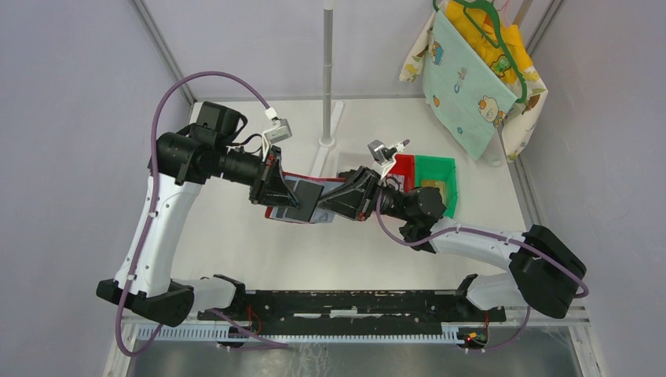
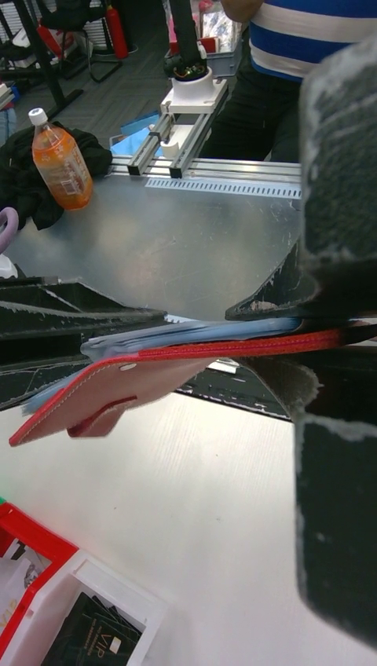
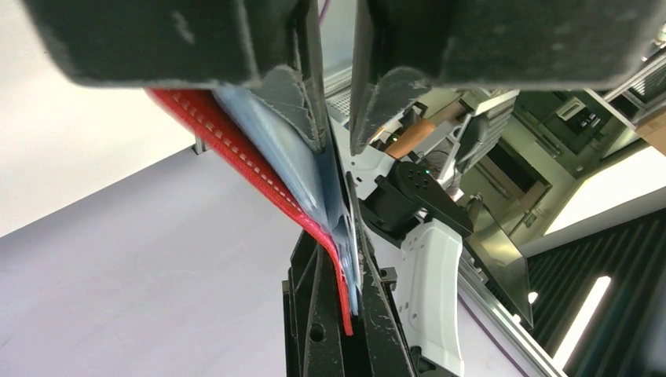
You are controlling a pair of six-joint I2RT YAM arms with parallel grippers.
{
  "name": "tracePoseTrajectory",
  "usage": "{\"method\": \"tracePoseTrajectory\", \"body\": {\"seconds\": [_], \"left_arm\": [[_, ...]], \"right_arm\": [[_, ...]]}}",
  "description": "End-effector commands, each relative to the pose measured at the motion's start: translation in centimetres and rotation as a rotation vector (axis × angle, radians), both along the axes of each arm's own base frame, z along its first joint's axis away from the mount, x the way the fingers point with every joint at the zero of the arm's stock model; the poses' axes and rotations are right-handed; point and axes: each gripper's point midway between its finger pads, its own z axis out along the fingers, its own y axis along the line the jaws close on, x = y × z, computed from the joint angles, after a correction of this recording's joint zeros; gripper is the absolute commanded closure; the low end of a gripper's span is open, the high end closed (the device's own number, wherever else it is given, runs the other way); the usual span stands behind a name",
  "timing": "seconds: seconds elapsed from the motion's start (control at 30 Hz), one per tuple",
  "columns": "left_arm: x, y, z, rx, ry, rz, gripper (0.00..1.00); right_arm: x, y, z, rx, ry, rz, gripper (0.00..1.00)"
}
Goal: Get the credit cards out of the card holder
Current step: Remove the credit card from the card holder.
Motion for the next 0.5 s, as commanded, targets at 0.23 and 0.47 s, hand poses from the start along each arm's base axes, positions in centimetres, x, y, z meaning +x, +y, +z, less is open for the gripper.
{"method": "tracePoseTrajectory", "body": {"seconds": [0.23,0.47], "left_arm": [[-1.2,-0.1,1.7,-0.072,-0.049,-0.044,0.92],[-1.3,0.0,1.6,-0.065,-0.059,-0.038,0.89]], "right_arm": [[-0.4,-1.0,3.8,0.121,-0.071,0.020,0.80],[-0.8,-1.3,4.7,0.174,-0.071,0.054,0.94]]}}
